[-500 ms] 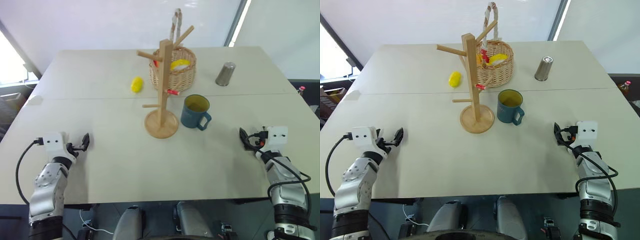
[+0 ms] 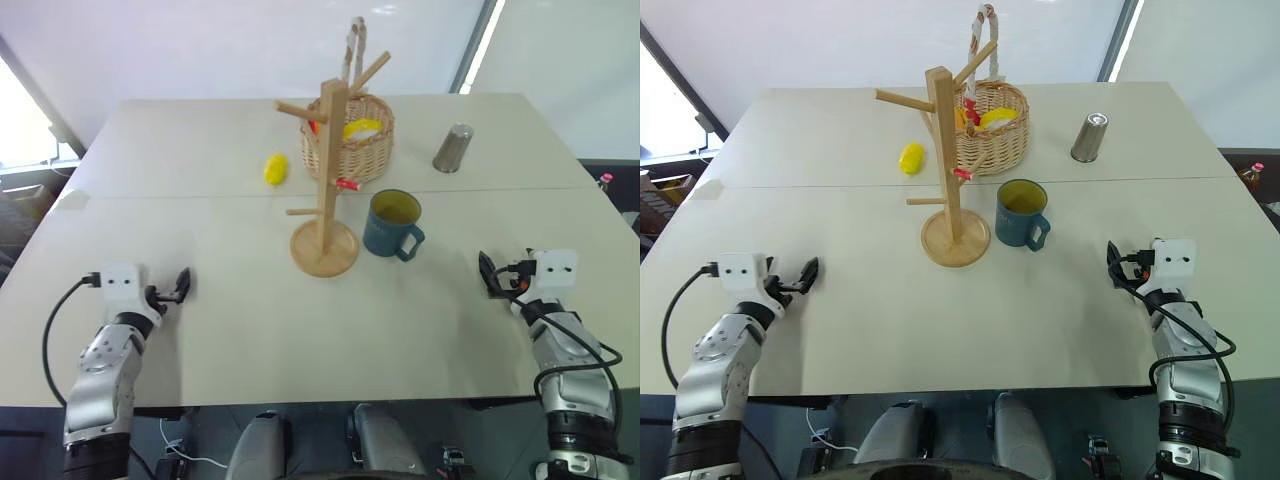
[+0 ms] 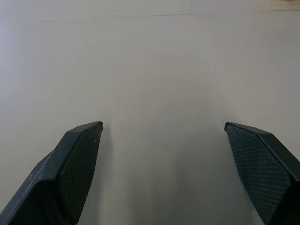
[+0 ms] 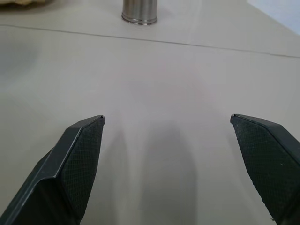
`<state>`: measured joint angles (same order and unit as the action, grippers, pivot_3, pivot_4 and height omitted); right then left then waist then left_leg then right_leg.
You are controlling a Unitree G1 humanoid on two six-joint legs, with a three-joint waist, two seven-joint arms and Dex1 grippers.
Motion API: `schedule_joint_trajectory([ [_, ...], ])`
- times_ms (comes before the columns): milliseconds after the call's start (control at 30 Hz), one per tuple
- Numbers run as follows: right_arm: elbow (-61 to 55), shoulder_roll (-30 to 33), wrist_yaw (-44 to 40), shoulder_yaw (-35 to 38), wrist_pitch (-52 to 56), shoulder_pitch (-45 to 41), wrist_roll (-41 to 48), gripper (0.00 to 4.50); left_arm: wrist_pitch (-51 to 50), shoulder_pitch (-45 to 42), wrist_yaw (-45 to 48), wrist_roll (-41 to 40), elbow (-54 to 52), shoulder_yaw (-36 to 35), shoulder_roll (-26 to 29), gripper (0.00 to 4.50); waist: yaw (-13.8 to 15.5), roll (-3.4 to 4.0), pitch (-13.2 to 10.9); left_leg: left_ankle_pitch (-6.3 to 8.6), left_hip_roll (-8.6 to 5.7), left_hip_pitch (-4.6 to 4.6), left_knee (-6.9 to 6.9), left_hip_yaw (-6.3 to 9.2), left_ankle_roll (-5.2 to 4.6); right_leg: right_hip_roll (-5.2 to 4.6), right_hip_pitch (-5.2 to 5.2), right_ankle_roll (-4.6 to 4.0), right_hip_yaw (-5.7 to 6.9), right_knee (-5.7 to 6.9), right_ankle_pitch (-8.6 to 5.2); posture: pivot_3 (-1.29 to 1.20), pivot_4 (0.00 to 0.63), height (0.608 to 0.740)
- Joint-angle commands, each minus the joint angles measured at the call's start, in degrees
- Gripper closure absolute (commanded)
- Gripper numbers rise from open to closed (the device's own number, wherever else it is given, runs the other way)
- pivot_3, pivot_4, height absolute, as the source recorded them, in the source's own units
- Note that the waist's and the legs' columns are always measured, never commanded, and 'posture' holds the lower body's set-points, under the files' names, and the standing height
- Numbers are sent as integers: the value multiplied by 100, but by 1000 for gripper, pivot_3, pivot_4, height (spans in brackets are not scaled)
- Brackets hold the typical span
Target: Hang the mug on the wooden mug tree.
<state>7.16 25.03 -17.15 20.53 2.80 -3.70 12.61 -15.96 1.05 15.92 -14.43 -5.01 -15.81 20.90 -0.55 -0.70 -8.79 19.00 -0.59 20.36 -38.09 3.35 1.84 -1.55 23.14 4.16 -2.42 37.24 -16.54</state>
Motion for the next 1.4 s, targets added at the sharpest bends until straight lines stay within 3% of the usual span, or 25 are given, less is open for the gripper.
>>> schedule_joint_trajectory([
  [33, -664, -66, 14, 140, 35, 310, 167, 46, 333, 26, 388, 37, -416, 323, 54, 0, -5, 0, 0, 0, 0, 0, 0, 0, 0, 1, 0, 0, 0, -1, 0, 0, 150, 740],
  [300, -2152, -27, -730, 14, 437, 1445, 760, 46, 602, 27, 1861, -279, -758, 1218, 224, 0, -18, 7, 0, 0, 1, -2, 2, 0, 0, 0, -2, -1, -2, -2, -1, 0, 150, 740],
  [500, -3396, -149, -895, -1017, 896, 2162, 549, 46, 909, -9, 3153, -473, -937, 1796, 651, 0, -33, 12, -1, 0, 6, -4, 3, 1, 0, 3, -2, -3, -1, -1, -2, 0, 150, 740],
  [800, -3261, -1115, 661, -1816, 1299, 1113, -621, 46, 1141, -287, 3632, -409, -923, 2116, 720, 0, -3, 15, -2, -5, 5, 0, 1, 1, -5, 3, 3, -8, -1, -2, 1, 0, 150, 740],
  [1400, -2018, -1405, 1186, -1642, 1124, 56, -956, 46, 1230, -174, 3390, -344, -1267, 2204, 599, 0, -28, 16, -3, -5, 3, 0, 3, 0, -6, 7, 4, -7, 1, -2, 2, 0, 150, 740],
])
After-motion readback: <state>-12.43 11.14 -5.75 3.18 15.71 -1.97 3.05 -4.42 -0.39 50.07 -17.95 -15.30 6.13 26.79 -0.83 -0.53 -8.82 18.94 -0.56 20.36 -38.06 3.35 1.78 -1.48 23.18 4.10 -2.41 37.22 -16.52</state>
